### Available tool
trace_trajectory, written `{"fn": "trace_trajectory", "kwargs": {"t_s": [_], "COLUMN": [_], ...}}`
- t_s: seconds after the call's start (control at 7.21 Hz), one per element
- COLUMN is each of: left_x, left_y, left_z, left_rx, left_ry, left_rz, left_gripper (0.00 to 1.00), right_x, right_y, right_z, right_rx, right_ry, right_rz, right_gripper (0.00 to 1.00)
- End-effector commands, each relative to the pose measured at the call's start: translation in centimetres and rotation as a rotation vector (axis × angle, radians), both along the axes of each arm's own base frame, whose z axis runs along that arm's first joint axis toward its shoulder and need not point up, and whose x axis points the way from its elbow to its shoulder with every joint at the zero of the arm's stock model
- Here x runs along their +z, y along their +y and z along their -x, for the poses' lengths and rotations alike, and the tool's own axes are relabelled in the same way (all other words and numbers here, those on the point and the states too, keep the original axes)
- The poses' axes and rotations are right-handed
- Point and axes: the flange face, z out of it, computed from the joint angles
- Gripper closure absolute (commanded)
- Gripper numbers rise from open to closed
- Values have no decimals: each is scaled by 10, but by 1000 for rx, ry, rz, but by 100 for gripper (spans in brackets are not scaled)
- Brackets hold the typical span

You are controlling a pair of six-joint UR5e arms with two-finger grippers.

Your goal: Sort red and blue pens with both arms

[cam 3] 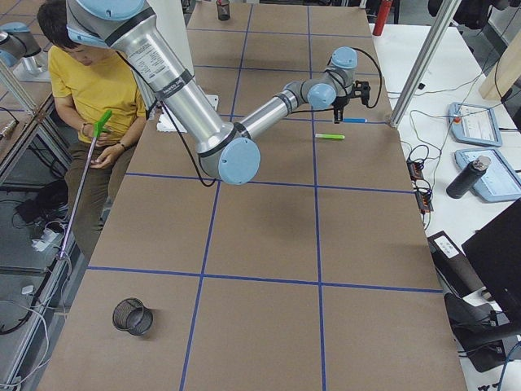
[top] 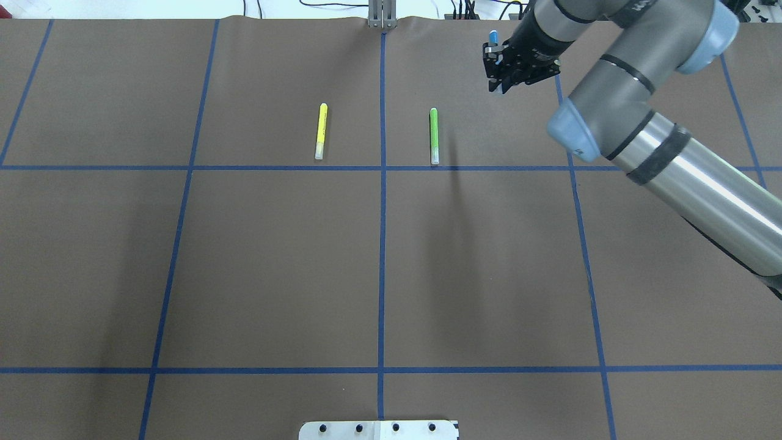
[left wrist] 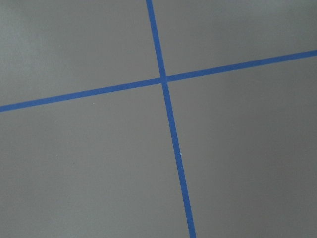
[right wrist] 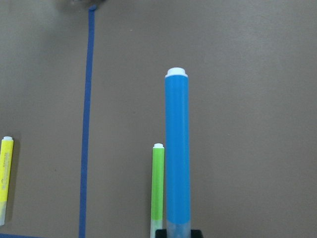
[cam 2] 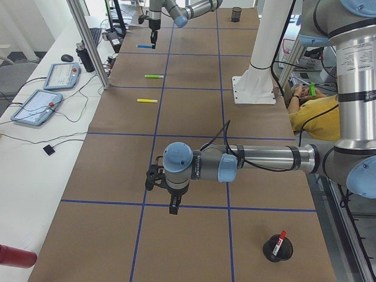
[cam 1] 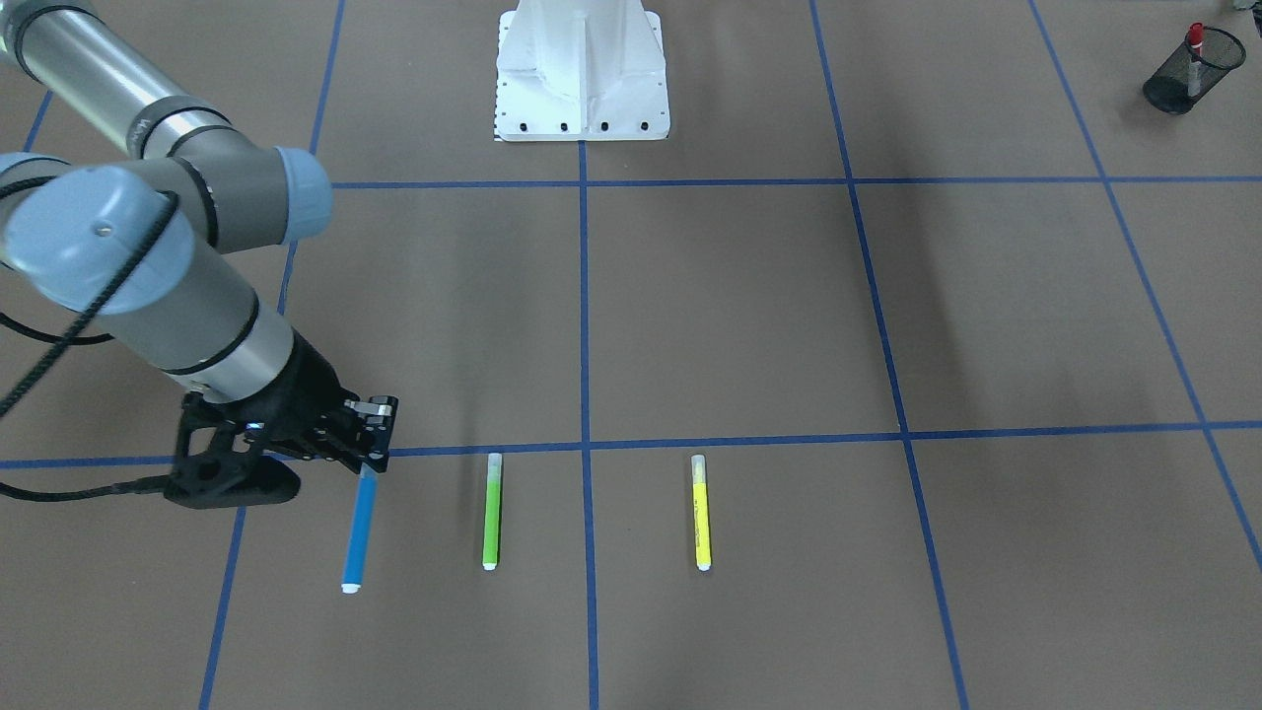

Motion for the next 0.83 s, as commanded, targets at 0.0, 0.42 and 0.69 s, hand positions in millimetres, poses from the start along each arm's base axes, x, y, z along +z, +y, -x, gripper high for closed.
{"fn": "trace_trajectory", "kwargs": {"t_s": [0.0,0.42,0.69], "left_x": [6,2,1], "left_y": [0,0,0], "left_z": [0,-5,-5], "left_rx": [0,3,3], "left_ry": [2,69,71], "left_rz": [9,11,7], "left_gripper": [0,0,0], "right_x": [57,137,176], "right_y": [29,83,116], "right_z": [-91,-213,-261], "right_rx": [12,114,142], "right_ry": [-59,-79,-30], "right_rz": [77,186,148], "right_gripper": [100,100,100]}}
